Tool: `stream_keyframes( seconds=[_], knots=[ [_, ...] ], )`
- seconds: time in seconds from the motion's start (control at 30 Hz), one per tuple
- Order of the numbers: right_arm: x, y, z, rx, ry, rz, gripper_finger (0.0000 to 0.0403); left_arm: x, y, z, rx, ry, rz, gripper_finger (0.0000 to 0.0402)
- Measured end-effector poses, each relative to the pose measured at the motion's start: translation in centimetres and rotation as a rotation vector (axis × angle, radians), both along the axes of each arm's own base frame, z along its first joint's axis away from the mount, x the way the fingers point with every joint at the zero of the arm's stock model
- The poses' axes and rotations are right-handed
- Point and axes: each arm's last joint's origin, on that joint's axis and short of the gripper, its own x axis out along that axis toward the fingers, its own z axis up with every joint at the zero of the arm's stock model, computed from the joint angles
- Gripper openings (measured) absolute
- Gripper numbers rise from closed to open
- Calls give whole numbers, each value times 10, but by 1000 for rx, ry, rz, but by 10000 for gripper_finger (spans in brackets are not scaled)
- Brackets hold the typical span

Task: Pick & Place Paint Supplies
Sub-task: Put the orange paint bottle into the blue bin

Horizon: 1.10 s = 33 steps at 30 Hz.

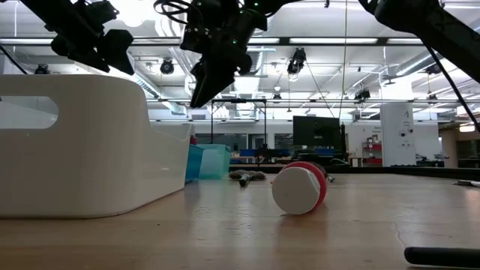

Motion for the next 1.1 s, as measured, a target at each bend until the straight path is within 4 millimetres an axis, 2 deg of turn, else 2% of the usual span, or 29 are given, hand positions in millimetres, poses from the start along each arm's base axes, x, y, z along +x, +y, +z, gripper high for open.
stream_keyframes(
  seconds=[0.13,0.33,0.43,0.6,0.77,0.87,1.1],
  knots=[
    [-10,2,10,20,40,-25,196,0,0,0,-4,0,-3,382],
    [-39,10,22,138,224,-91,196,0,0,-1,-24,8,-24,382],
    [-52,21,26,255,256,-75,196,1,-1,-1,-29,10,-29,382],
    [-82,44,37,275,204,-70,196,1,-1,-2,-57,11,-53,382],
    [-131,60,54,185,90,-205,196,2,-2,-3,-92,12,-80,382],
    [-167,70,62,175,-47,-261,196,2,-2,-3,-107,7,-90,382],
    [-244,82,61,241,-349,-378,196,4,-3,-2,-157,-66,-93,382]
  ],
)
